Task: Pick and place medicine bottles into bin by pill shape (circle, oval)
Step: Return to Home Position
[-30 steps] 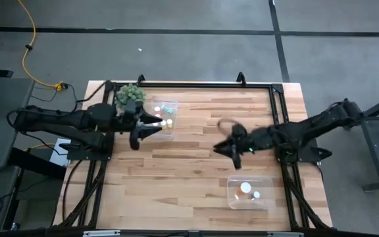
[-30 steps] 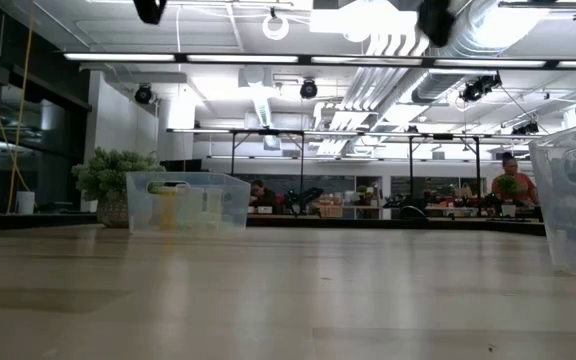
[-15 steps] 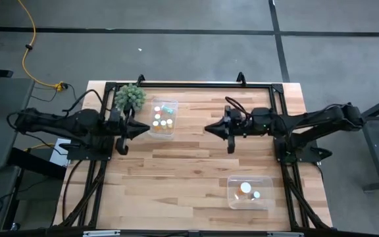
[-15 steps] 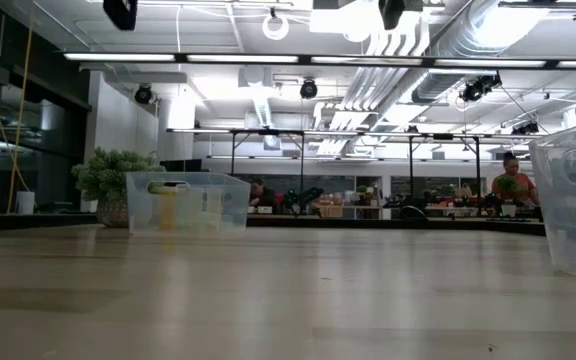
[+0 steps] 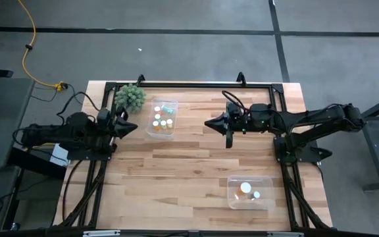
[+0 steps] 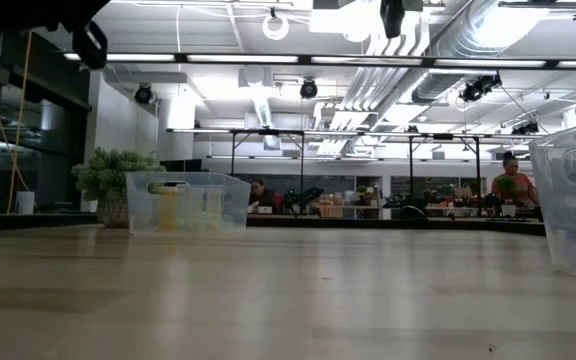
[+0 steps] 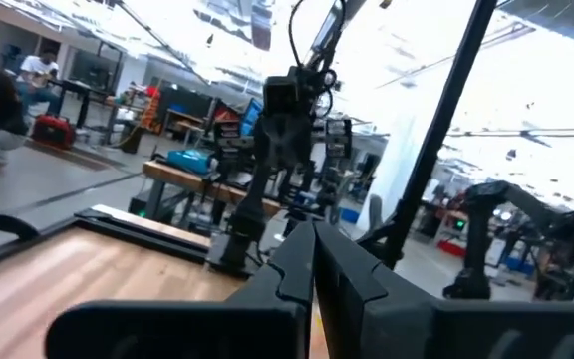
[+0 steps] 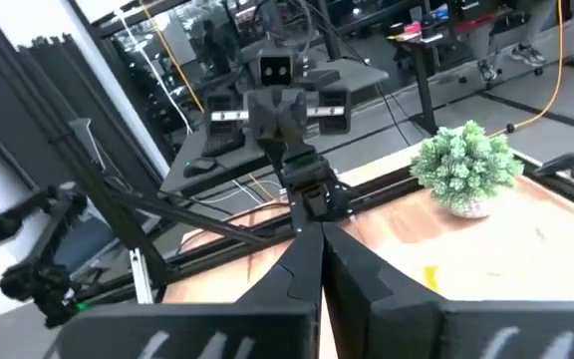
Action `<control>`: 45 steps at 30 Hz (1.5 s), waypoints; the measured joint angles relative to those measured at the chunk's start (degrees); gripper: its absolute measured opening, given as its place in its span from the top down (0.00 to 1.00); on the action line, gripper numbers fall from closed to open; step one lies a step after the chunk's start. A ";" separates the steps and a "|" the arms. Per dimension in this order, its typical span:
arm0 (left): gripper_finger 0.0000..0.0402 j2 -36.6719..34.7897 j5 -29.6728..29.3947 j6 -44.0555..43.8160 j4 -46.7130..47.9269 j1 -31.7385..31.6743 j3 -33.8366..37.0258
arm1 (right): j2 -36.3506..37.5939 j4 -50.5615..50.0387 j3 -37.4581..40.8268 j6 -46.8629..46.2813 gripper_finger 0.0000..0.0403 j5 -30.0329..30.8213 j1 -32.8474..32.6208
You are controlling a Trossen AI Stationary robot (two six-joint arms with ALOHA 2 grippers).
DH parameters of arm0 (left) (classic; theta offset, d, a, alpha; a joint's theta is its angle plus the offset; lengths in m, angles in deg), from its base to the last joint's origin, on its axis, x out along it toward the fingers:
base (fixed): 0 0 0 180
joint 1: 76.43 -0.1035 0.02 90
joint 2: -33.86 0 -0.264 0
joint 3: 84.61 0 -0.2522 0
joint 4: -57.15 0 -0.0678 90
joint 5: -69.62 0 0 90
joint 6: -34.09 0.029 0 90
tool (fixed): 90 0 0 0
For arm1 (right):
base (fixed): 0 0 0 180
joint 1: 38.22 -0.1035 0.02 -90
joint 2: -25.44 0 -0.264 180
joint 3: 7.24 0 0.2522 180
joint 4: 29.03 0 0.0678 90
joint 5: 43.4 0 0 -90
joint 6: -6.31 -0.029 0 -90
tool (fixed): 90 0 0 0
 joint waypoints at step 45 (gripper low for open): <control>1.00 -9.47 -7.27 -3.30 8.54 8.54 12.83 | 31.47 -2.86 24.96 -10.64 1.00 -1.26 -0.75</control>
